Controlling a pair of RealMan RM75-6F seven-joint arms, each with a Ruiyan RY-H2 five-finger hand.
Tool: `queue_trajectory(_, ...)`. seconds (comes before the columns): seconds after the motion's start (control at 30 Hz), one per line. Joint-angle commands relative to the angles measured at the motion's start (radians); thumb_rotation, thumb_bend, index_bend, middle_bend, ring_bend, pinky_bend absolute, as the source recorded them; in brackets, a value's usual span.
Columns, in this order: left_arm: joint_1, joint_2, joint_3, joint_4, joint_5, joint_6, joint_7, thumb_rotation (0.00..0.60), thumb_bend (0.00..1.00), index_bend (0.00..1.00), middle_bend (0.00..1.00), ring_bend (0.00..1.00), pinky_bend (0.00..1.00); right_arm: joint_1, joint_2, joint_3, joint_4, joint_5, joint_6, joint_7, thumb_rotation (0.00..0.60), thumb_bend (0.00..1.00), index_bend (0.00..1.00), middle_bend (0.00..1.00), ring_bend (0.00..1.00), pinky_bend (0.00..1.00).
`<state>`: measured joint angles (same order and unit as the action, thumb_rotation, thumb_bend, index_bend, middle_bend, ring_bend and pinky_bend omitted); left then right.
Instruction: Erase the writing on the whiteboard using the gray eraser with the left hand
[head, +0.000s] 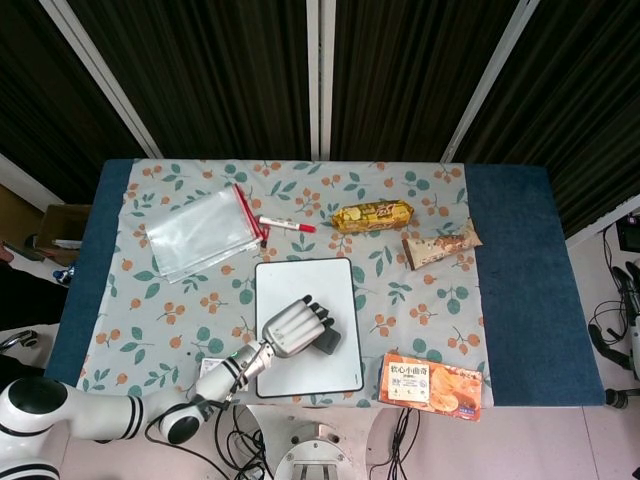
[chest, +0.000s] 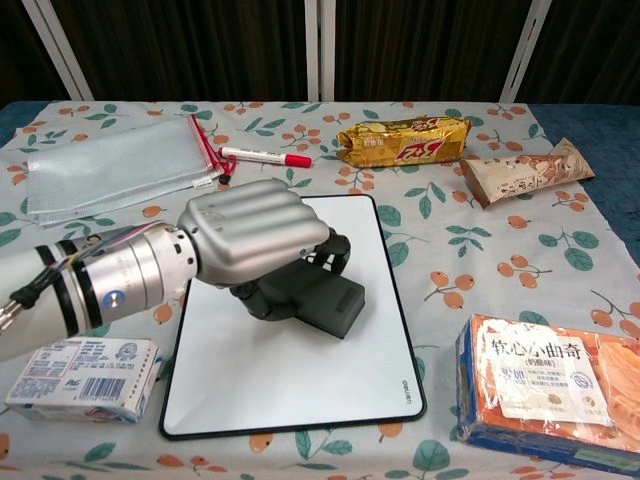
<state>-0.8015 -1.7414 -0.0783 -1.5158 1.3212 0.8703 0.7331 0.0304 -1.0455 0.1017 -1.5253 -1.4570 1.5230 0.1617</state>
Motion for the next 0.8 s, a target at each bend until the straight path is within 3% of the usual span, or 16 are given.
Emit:
queue_trajectory(0.03, -0.015, -0.003, -0.019, 0.017, -0.024, -0.009, -0.001, 0.6, 0.46, 0.54, 0.45, 0.44, 0.38, -0.001, 0.002, 0.001, -0.002, 0.0, 0.001, -0.001, 0.6, 0.24, 0.0, 0.0, 0.0, 0.0)
queue_trajectory(0.47, -0.092, -0.014, -0.092, 0.132, -0.136, -0.067, -0.05, 0.6, 0.46, 0.55, 0.46, 0.45, 0.4, 0.008, 0.007, -0.004, -0.021, -0.018, -0.006, -0.024, 0.6, 0.26, 0.0, 0.0, 0.0, 0.0)
queue_trajectory(0.8, -0.145, -0.061, -0.105, 0.28, -0.182, -0.098, -0.082, 0.6, 0.46, 0.56, 0.47, 0.46, 0.41, 0.003, 0.016, -0.005, -0.042, -0.021, 0.005, -0.04, 0.6, 0.26, 0.0, 0.0, 0.0, 0.0)
